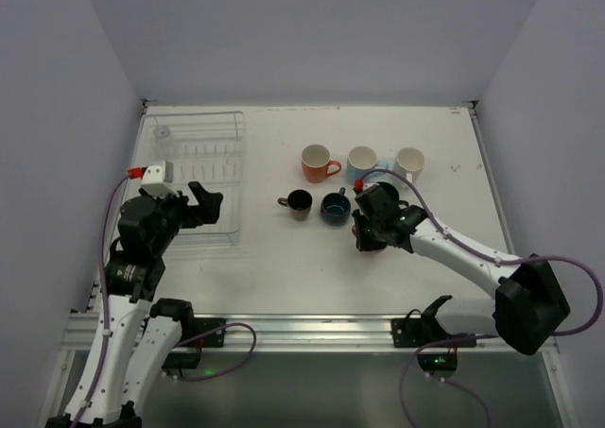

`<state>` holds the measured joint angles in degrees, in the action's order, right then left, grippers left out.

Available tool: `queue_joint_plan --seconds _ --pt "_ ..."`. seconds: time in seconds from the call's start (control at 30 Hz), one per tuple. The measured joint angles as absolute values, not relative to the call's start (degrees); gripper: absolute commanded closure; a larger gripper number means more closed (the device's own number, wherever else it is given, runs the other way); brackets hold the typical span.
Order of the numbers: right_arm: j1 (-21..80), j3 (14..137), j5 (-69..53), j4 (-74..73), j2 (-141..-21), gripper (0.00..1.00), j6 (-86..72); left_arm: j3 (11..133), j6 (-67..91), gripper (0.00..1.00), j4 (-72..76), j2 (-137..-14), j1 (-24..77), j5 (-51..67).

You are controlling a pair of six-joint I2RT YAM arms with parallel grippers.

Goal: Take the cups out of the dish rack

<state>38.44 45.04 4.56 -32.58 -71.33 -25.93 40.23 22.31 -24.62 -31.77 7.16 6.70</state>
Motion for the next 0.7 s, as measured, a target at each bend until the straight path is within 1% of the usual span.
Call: queue_joint_plan --seconds 0.17,0.23,0.33,0.37,0.47,0.5,0.57,0.6,0.63,0.7 --pt "38.2 46.2 5.7 -32.5 -76.9 0.99 -26.0 39.7 21.3 0.00 -24.3 -30.9 7.1 6.6" --pt "38.2 46.9 5.6 -32.3 -78.1 0.95 -26.1 39.7 21.1 0.00 -24.3 -31.0 7.1 6.6" --pt "38.2 47.5 5.6 -32.3 -78.9 0.74 -26.1 39.7 21.0 0.00 -24.3 -31.2 7.1 6.6" --pt "38.4 47.7 5.7 -32.3 -79.1 0.62 -26.0 39.6 20.9 0.00 -24.3 -31.2 7.1 6.4" --pt "39.0 47.8 6.5 -32.1 -79.2 0.38 -26.2 39.6 20.7 0.00 -24.3 -31.6 6.6 5.6" --pt "39.2 48.0 6.6 -32.1 -78.9 0.33 -26.2 39.6 20.8 0.00 -24.3 -31.9 6.3 5.2" --pt "39.7 48.0 6.6 -32.2 -77.4 0.26 -26.0 39.6 20.8 0.00 -24.3 -32.9 6.1 4.2" --pt "39.7 48.1 6.5 -32.4 -76.1 0.20 -26.0 39.7 20.8 0.00 -24.4 -33.7 6.0 3.6" --pt "39.8 48.2 6.6 -32.6 -74.4 0.18 -26.0 40.0 20.9 0.00 -24.4 -34.8 6.0 3.1" --pt "40.1 48.7 6.6 -33.2 -70.2 0.12 -25.9 41.4 21.3 0.00 -25.0 -37.4 6.0 2.0"
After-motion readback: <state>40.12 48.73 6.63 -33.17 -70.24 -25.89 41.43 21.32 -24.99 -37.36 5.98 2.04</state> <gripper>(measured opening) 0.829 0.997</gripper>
